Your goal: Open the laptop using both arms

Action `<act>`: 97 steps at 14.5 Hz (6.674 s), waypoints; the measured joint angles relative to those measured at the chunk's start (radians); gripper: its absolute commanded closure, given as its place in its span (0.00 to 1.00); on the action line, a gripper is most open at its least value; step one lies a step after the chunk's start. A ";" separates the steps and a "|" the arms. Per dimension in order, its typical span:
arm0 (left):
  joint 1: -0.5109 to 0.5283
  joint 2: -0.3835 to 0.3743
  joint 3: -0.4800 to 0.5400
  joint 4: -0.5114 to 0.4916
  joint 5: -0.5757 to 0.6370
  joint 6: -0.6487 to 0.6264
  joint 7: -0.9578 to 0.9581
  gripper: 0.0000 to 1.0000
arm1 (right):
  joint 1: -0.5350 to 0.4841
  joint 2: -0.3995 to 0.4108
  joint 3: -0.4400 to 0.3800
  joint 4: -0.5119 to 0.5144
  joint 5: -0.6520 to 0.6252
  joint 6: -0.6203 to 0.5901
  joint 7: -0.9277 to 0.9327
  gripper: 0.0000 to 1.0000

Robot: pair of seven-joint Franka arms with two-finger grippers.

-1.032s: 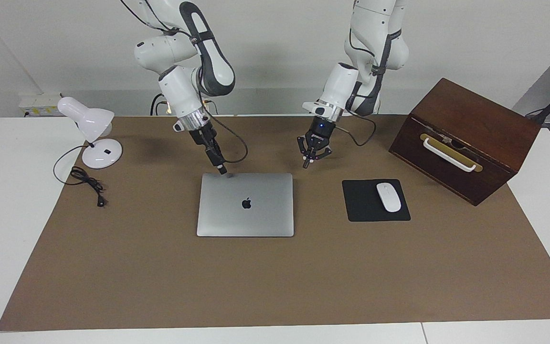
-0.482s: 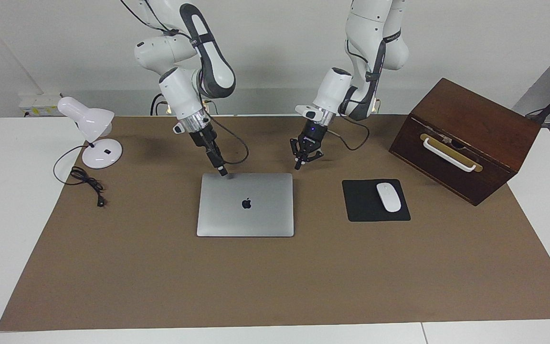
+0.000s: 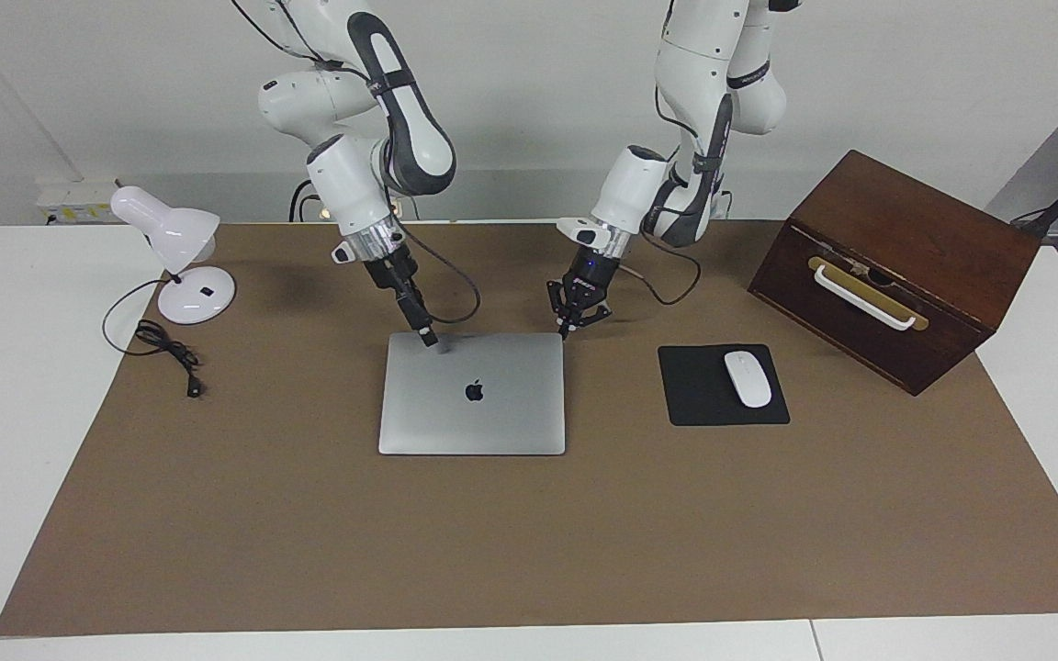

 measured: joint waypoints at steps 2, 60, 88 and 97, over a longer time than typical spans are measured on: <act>0.000 0.021 0.000 0.021 0.000 0.000 0.001 1.00 | -0.010 0.003 -0.001 0.001 0.000 0.000 -0.017 0.00; 0.000 0.090 0.006 0.077 0.000 0.011 0.040 1.00 | -0.047 0.244 0.006 0.673 0.001 -0.022 0.059 0.00; 0.389 -0.325 0.033 0.522 -0.001 -1.352 0.006 0.00 | -0.467 0.152 -0.015 1.140 -1.142 -1.522 -0.274 0.00; 0.599 -0.332 0.041 0.705 -0.001 -1.603 0.007 0.00 | -0.597 -0.020 -0.017 0.776 -1.213 -1.353 -0.343 0.00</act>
